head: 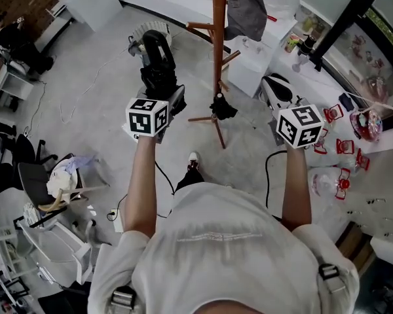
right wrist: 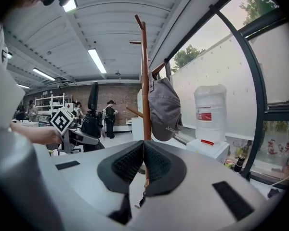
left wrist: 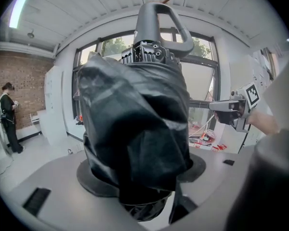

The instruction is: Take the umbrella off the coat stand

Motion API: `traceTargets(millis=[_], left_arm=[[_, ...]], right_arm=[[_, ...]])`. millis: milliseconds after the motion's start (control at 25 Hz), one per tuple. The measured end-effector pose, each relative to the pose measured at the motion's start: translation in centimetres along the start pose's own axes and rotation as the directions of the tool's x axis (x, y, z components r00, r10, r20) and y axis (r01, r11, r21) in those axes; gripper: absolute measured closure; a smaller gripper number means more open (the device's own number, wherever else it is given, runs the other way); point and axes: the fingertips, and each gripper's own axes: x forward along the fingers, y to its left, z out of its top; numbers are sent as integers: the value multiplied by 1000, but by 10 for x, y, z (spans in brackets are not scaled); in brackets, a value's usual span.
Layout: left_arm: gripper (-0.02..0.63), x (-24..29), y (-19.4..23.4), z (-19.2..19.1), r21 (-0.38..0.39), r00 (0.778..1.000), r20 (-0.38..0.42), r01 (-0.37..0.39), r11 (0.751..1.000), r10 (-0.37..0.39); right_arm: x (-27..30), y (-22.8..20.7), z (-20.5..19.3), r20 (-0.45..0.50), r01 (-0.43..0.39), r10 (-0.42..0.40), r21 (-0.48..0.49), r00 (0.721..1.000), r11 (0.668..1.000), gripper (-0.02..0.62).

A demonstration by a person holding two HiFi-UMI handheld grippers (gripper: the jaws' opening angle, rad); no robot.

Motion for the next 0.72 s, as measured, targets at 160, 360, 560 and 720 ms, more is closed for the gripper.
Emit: traceTargets(millis=[160,360,560,720], left_arm=[[301,-32,-6,-3,-7,999,23,-46,999,46],[302,-67,-20,-9,-14,995,47,-91,996,91],[301,-94,-37,-13,-27,990,75,-121,992,122],[301,-113,-57,-20,-25,988,86,-125,992,127]], right_arm=[[-9,15,10,18,-43,44,-49,999,998,571],[-25,30,12,34,-80,84,-90,996,993,571],[-42,38,9,36,-104,108,-119,993,988,571],[-53,45,4,32,-124,130,-140,991,982,571]])
